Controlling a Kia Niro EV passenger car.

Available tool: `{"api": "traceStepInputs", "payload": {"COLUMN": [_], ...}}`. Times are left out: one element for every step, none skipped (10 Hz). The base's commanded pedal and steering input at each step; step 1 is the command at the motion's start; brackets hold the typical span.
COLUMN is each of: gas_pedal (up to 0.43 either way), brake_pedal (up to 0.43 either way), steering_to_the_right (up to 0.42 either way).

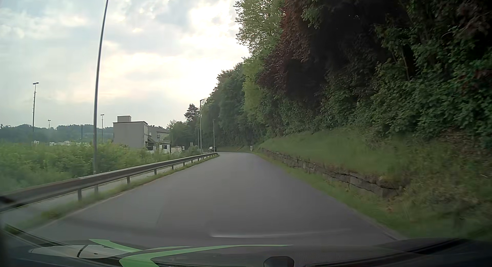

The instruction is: Follow the waypoints while adhering to traffic rules and regulations

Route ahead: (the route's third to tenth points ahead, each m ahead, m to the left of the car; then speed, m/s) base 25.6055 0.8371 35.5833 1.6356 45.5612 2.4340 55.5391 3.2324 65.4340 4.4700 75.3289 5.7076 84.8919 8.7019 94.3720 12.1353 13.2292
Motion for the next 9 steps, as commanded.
{"api": "traceStepInputs", "payload": {"gas_pedal": [0.098, 0.098, 0.098, 0.098, 0.098, 0.098, 0.098, 0.098, 0.098], "brake_pedal": [0.0, 0.0, 0.0, 0.0, 0.0, 0.0, 0.0, 0.0, 0.0], "steering_to_the_right": [-0.008, -0.008, -0.008, -0.009, -0.01, -0.011, -0.012, -0.012, -0.012]}}
